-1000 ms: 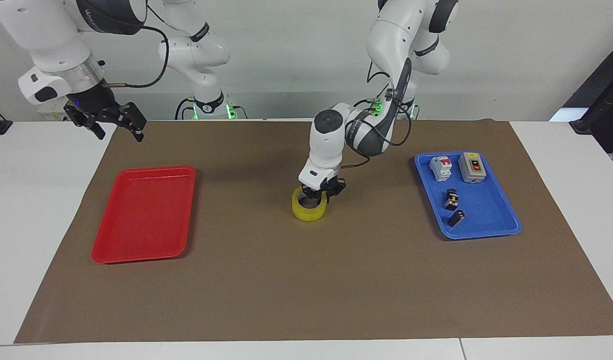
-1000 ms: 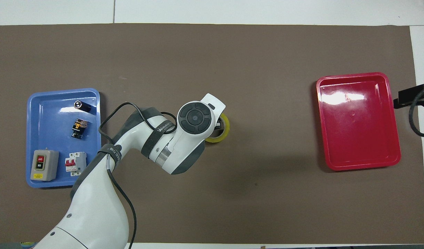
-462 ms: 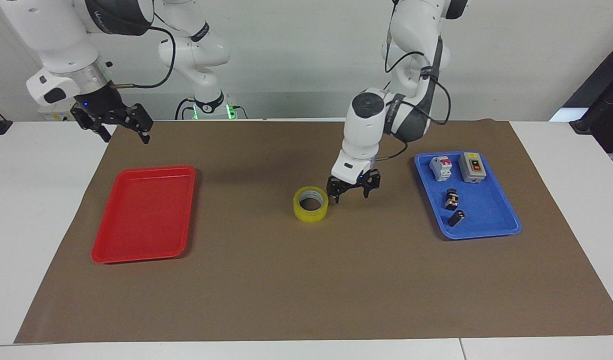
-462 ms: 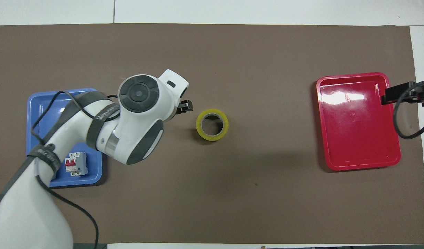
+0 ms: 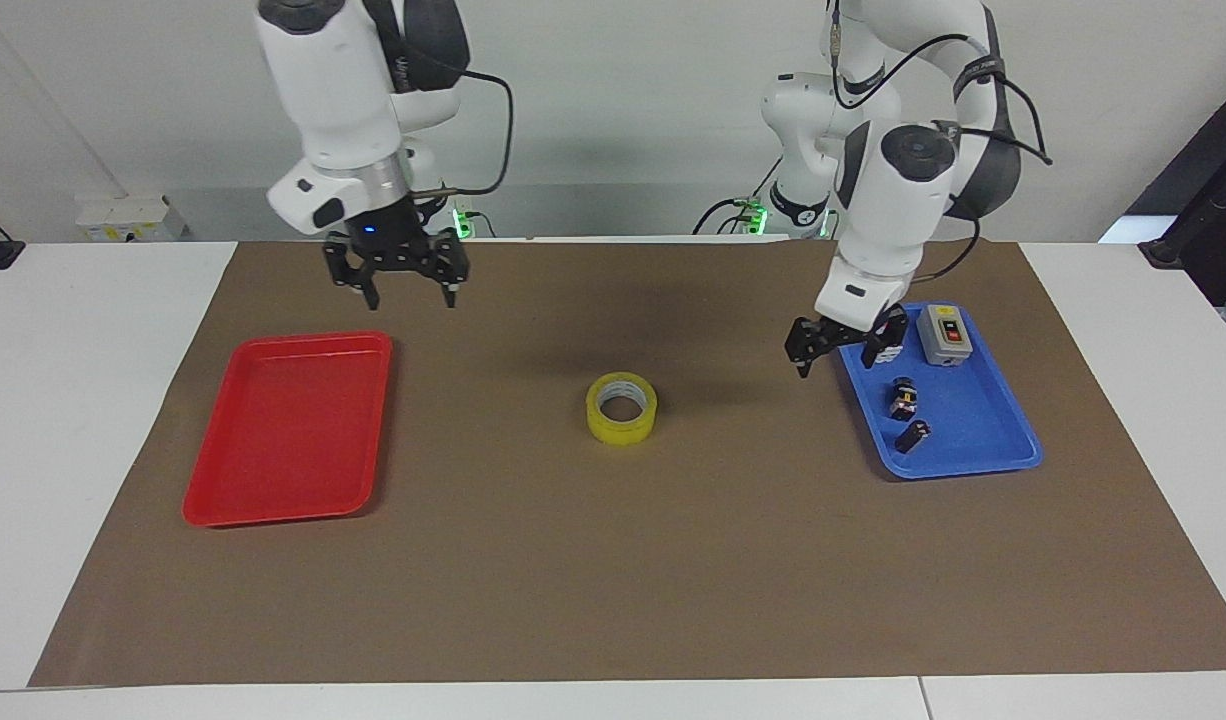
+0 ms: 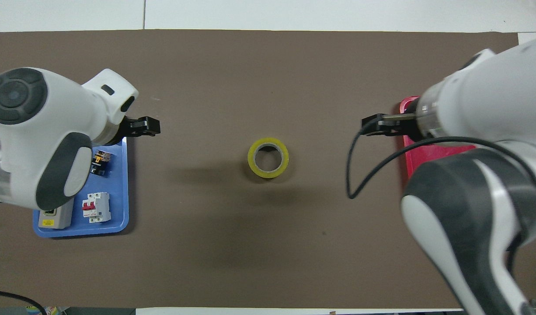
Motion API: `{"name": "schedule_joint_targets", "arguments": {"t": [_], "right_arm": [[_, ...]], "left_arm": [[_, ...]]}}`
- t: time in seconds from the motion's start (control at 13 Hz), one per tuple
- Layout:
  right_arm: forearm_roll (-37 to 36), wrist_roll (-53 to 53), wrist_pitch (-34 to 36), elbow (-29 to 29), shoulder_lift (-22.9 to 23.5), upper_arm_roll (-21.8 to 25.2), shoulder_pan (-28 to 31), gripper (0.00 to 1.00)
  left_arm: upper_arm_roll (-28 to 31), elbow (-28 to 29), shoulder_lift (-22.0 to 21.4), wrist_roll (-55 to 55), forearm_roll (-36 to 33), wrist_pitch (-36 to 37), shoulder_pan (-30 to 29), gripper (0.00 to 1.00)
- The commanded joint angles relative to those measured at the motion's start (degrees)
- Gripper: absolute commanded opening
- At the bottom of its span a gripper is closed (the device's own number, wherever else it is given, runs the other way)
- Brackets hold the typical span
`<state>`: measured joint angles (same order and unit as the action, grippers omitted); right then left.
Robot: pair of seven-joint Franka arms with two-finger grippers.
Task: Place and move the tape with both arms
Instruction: 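Withdraw the left gripper while the right gripper reaches the tape roll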
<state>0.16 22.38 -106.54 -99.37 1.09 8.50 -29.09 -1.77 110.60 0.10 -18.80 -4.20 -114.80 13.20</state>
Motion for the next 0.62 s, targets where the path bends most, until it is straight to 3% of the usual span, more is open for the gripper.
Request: {"name": "schedule_joint_targets", "arguments": {"t": [0.0,0.23,0.38,0.54], "right_arm": [[-0.2,9.6,-8.0,-0.3,7.3,0.2,-6.2,1.00],[-0.2,11.5,-23.2,-9.3,11.2,0.1,-9.4,1.00],[-0.2,13.6,-27.3,-9.5,17.6,0.1,-11.6,1.00],[-0.2,14.0,-32.0,-10.3,19.6,0.2,-11.6,1.00]], "left_arm": [[-0.2,0.6,-4.1,5.6,0.4,3.2,-4.7,1.00],[0.0,-7.0,-3.3,10.5,5.9,10.3,-9.4,1.00],[0.0,-10.8,-3.1,13.6,6.4,14.4,-11.4,1.00],[0.0,-17.0,-0.8,16.3,6.4,20.4,-13.3,1.00]]}}
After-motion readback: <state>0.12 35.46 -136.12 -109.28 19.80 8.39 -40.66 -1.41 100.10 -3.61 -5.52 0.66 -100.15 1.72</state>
